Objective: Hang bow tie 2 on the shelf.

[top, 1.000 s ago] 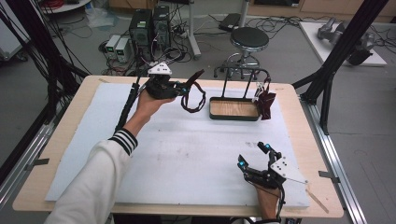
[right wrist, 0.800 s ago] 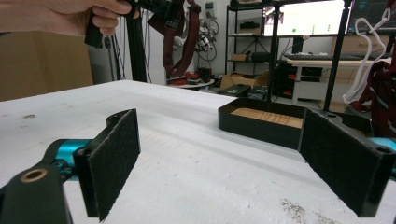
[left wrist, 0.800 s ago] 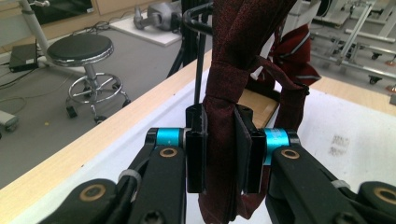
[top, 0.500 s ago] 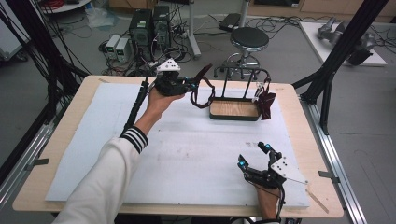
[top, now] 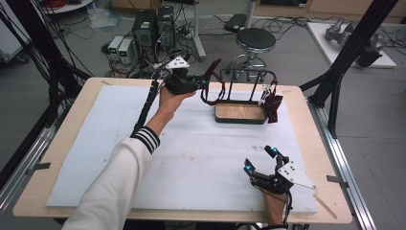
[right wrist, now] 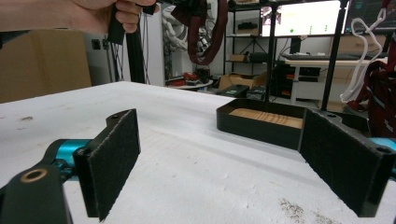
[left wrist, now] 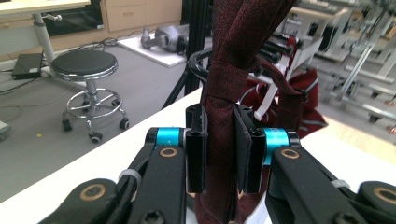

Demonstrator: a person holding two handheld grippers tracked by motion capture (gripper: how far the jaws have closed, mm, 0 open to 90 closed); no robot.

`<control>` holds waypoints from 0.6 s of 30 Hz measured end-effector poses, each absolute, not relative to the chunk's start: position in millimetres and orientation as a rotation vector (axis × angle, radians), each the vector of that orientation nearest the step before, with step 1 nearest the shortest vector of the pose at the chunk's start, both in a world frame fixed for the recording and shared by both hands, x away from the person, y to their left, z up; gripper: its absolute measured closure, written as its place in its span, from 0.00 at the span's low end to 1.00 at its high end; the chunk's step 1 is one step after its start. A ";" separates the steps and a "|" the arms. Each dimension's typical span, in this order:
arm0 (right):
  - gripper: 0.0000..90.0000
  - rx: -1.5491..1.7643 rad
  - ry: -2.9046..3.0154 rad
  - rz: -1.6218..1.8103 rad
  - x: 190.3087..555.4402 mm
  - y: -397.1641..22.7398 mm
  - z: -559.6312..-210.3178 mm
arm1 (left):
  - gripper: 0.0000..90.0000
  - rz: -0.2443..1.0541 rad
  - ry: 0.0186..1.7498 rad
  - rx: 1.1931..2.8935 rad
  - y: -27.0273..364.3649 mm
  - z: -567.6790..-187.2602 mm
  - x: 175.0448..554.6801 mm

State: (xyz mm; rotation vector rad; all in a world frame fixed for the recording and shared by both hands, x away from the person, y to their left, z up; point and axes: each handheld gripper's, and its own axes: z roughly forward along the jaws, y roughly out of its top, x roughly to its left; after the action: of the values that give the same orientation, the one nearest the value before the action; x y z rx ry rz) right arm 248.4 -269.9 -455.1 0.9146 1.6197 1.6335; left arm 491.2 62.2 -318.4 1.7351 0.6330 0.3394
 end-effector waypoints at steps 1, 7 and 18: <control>0.13 0.915 1.619 1.634 248.4 -269.9 -455.1 | 0.85 0.337 0.639 1.719 62.2 -319.1 492.2; 0.13 0.920 1.625 1.629 248.3 -269.7 -455.0 | 0.85 0.345 0.655 1.685 61.1 -318.3 495.6; 0.13 0.921 1.622 1.632 248.3 -269.6 -455.1 | 0.85 0.358 0.671 1.650 50.5 -322.9 501.4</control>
State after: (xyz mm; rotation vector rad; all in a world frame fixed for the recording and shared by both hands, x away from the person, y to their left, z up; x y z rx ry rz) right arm 248.3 -269.6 -455.1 0.9208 1.6218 1.6315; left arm 501.4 50.5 -322.9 1.6496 0.6715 0.3580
